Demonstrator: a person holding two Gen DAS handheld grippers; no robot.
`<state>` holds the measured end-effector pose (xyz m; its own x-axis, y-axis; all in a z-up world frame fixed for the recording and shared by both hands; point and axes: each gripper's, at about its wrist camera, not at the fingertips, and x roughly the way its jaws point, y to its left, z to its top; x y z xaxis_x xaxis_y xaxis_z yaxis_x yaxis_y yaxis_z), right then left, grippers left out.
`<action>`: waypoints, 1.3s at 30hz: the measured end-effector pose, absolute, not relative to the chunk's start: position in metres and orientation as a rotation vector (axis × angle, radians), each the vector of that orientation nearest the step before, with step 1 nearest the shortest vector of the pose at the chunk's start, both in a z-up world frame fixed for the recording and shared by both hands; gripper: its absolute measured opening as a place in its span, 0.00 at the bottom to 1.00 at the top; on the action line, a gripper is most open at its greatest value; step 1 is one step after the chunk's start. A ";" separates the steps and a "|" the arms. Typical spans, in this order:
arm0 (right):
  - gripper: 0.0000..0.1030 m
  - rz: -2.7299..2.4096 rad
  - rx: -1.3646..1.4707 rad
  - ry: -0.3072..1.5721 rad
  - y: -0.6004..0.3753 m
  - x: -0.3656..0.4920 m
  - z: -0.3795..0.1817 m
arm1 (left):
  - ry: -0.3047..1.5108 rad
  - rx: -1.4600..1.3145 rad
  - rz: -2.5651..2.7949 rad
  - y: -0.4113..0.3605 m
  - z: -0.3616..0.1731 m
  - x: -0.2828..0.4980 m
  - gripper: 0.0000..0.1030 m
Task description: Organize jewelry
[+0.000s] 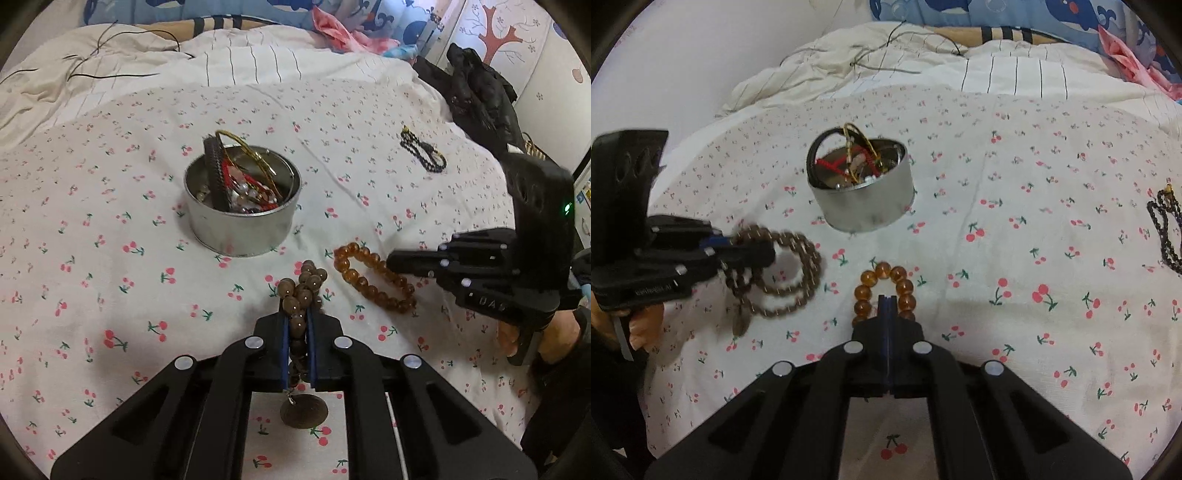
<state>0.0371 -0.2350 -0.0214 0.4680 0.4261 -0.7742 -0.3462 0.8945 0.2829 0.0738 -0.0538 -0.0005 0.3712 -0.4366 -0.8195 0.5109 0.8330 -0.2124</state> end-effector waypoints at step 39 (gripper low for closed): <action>0.12 0.545 0.264 0.815 -0.234 0.041 0.026 | 0.959 0.027 -0.567 -0.044 0.034 0.085 0.07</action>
